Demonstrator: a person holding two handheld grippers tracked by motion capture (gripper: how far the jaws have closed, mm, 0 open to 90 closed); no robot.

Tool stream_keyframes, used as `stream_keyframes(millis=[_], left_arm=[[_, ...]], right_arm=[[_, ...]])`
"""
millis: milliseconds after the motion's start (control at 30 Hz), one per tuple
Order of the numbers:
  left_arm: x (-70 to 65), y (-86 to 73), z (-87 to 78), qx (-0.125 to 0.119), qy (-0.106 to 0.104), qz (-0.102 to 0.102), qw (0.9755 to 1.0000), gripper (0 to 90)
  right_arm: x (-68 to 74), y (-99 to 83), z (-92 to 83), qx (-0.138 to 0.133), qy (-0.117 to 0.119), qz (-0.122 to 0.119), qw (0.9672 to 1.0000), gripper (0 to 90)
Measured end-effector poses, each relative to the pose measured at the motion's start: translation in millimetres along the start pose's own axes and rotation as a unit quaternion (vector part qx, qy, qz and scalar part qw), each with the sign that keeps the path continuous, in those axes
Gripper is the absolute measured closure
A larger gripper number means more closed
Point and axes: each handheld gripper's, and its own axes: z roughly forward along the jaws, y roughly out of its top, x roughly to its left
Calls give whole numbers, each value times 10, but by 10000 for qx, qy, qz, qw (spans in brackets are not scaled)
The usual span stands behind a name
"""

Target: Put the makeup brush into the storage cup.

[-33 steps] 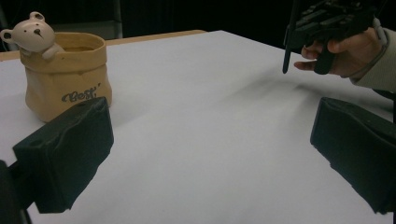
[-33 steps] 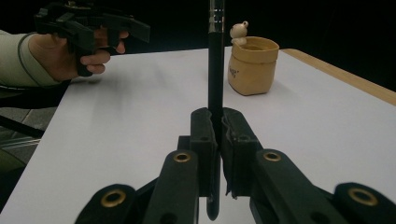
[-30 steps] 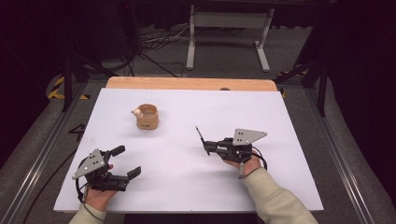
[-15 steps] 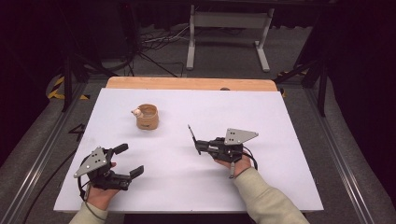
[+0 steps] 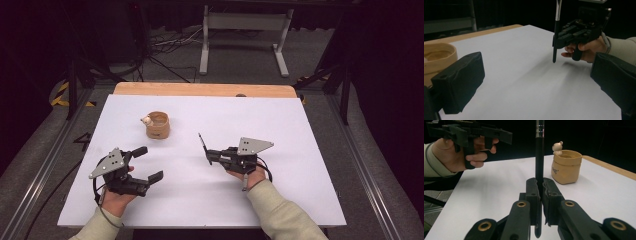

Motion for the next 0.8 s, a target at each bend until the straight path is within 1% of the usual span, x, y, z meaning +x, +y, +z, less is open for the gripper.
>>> stream_keyframes(millis=[100, 167, 200, 300, 500, 567, 633, 800], left_arm=[[2, 30, 49, -18, -37, 1, 10000, 3], [3, 84, 158, 13, -151, 44, 9999, 3], [3, 84, 158, 13, -151, 44, 9999, 3], [-6, 133, 260, 22, -234, 86, 9997, 3], [-19, 197, 411, 7, -342, 76, 9994, 3], [-25, 211, 450, -62, -423, 17, 9991, 6], [-39, 225, 496, -91, -446, 20, 9990, 9], [-84, 261, 602, -39, -513, 109, 9986, 11]], right_arm=[[3, -11, 13, 19, -18, 32, 10000, 840], [4, -17, 21, 13, -16, 30, 10000, 840], [4, -17, 21, 13, -16, 30, 10000, 840], [2, -19, 43, 14, -19, 37, 10000, 840], [3, -16, 71, 0, -25, 41, 10000, 840], [11, -26, 85, -12, 14, 41, 10000, 840], [17, -36, 92, -10, 19, 40, 10000, 839], [33, -38, 107, -3, 19, 28, 10000, 840]])
